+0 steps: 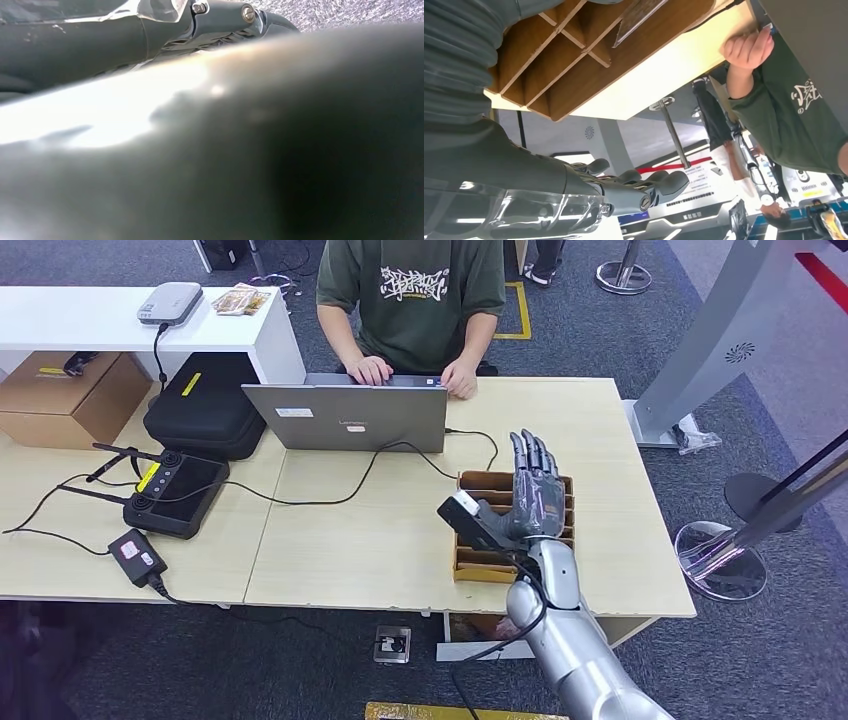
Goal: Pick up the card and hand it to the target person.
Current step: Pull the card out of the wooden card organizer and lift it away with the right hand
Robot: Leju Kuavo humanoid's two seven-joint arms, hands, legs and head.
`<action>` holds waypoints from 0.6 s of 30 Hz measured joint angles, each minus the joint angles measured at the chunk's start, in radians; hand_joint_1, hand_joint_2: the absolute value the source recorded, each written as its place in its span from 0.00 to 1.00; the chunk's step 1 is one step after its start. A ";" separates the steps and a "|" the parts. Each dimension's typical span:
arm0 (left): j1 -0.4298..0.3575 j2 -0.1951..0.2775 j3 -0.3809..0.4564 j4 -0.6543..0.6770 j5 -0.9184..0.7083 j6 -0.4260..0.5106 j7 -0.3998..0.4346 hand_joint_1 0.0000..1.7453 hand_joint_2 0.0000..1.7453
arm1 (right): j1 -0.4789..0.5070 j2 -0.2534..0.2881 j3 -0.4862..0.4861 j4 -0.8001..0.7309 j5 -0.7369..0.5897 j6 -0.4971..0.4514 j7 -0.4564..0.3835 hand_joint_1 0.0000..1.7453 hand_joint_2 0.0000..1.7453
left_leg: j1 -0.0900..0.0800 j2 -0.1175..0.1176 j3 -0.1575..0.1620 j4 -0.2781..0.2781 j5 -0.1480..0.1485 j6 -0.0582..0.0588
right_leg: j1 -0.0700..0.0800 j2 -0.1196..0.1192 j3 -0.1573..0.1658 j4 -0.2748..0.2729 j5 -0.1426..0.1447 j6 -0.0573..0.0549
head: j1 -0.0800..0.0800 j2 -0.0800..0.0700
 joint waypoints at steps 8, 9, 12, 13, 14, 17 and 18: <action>0.000 0.000 0.000 0.000 0.000 0.000 0.000 0.00 0.00 | -0.031 0.006 0.000 0.033 -0.012 -0.005 -0.004 0.00 1.00 | 0.000 0.000 0.000 0.000 0.000 0.000 | 0.000 0.000 0.000 0.000 0.000 0.000 | 0.000 0.000; 0.000 0.000 0.000 0.000 0.000 0.000 0.000 0.00 0.00 | -0.034 0.006 0.000 0.036 -0.013 -0.006 -0.004 0.00 1.00 | 0.000 0.000 0.000 0.000 0.000 0.000 | 0.000 0.000 0.000 0.000 0.000 0.000 | 0.000 0.000; 0.000 0.000 0.000 0.000 0.000 0.000 0.000 0.00 0.00 | -0.039 0.006 0.000 0.044 -0.013 -0.006 -0.004 0.00 1.00 | 0.000 0.000 0.000 0.000 0.000 0.000 | 0.000 0.000 0.000 0.000 0.000 0.000 | 0.000 0.000; 0.000 0.000 0.000 0.000 0.000 0.000 0.000 0.00 0.00 | -0.039 0.006 0.000 0.046 -0.013 -0.006 -0.004 0.00 1.00 | 0.000 0.000 0.000 0.000 0.000 0.000 | 0.000 0.000 0.000 0.000 0.000 0.000 | 0.000 0.000; 0.000 0.000 0.000 0.000 0.000 0.000 0.000 0.00 0.00 | -0.040 0.006 0.000 0.047 -0.013 -0.006 -0.004 0.09 1.00 | 0.000 0.000 0.000 0.000 0.000 0.000 | 0.000 0.000 0.000 0.000 0.000 0.000 | 0.000 0.000; 0.000 0.000 0.000 0.000 0.000 0.000 0.000 0.00 0.00 | -0.042 0.006 0.000 0.052 -0.015 -0.006 -0.005 0.67 1.00 | 0.000 0.000 0.000 0.000 0.000 0.000 | 0.000 0.000 0.000 0.000 0.000 0.000 | 0.000 0.000; 0.000 0.000 0.000 0.000 0.000 -0.001 0.000 0.00 0.00 | -0.043 0.006 0.000 0.054 -0.015 -0.006 -0.004 0.77 1.00 | 0.000 0.000 0.000 0.000 0.000 0.000 | 0.000 0.000 0.000 0.000 0.000 0.000 | 0.000 0.000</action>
